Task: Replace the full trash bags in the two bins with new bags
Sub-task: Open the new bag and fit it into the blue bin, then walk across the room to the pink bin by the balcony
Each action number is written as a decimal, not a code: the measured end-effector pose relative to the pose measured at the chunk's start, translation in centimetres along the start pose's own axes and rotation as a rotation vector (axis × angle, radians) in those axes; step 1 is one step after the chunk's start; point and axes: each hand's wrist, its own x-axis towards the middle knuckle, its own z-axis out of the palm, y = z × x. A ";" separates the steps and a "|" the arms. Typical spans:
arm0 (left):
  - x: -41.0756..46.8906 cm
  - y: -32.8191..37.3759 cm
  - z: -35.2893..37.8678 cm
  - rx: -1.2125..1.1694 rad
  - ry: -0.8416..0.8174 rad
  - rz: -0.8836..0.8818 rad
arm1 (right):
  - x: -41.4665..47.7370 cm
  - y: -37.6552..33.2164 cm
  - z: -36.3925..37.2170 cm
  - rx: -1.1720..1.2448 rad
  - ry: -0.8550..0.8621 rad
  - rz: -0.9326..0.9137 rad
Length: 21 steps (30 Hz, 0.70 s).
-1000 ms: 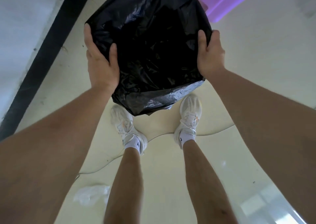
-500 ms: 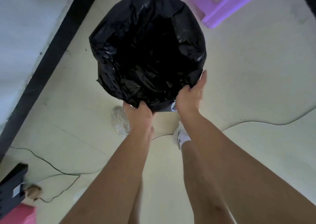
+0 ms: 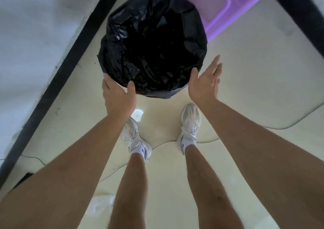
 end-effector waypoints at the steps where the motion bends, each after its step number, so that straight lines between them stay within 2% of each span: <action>1: -1.3 0.3 -1.6 0.125 0.054 0.121 | -1.0 -0.7 -1.6 -0.056 0.045 -0.060; 5: -5.8 5.6 -9.8 0.374 0.186 0.522 | -4.5 -5.4 -10.8 -0.210 0.155 -0.385; 10: -12.2 21.0 -25.5 0.505 0.417 0.899 | -9.4 -17.0 -28.2 -0.297 0.341 -0.728; 15: -23.3 34.7 -41.3 0.411 0.654 1.069 | -17.6 -27.4 -45.2 -0.200 0.602 -0.912; 21: -34.2 41.9 -52.7 0.341 0.835 1.251 | -26.4 -33.9 -59.2 -0.223 0.815 -1.009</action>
